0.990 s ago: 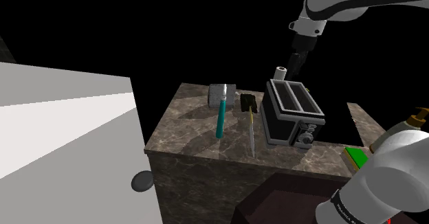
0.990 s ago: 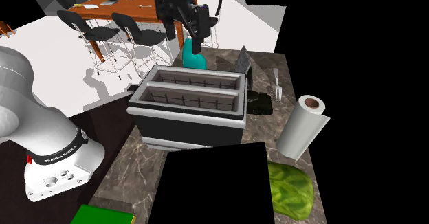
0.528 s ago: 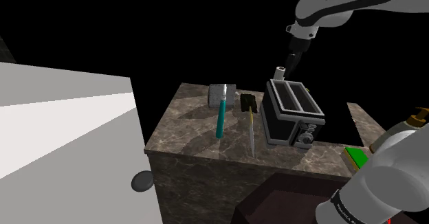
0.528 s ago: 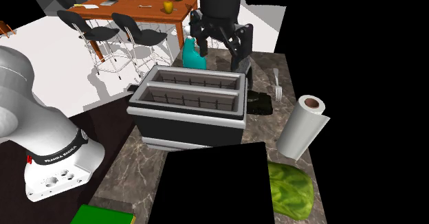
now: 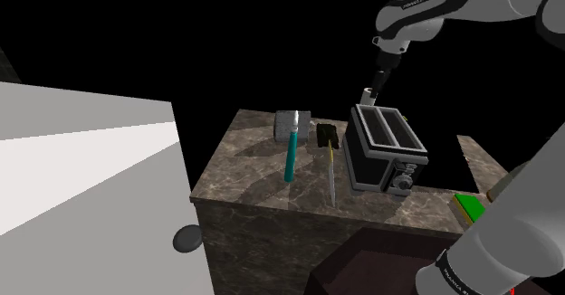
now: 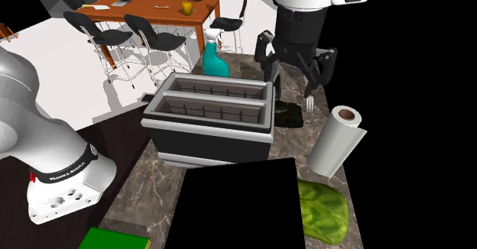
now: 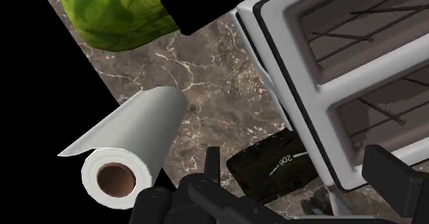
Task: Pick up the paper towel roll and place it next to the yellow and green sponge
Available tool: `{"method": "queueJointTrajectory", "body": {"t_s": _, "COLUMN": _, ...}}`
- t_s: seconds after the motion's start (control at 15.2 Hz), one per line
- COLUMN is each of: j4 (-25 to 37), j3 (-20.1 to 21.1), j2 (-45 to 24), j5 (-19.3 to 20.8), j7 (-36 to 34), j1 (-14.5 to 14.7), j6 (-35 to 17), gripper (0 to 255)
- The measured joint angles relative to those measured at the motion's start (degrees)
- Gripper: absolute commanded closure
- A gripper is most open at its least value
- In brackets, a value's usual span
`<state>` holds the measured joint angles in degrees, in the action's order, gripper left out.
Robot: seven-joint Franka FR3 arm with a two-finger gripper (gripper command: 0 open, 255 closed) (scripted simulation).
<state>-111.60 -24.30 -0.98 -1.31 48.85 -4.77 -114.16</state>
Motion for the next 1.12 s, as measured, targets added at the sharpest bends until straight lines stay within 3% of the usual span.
{"method": "queueJointTrajectory", "body": {"t_s": 0.66, "j4": 24.55, "j3": -0.47, "j2": -22.83, "j5": -10.37, "j7": 13.48, "j1": -7.59, "j6": 1.46, "gripper": 0}}
{"method": "queueJointTrajectory", "body": {"t_s": 1.12, "j4": 24.98, "j3": 0.25, "j2": -26.39, "j5": -11.87, "j7": 14.61, "j1": -8.44, "j6": -1.64, "gripper": 0}}
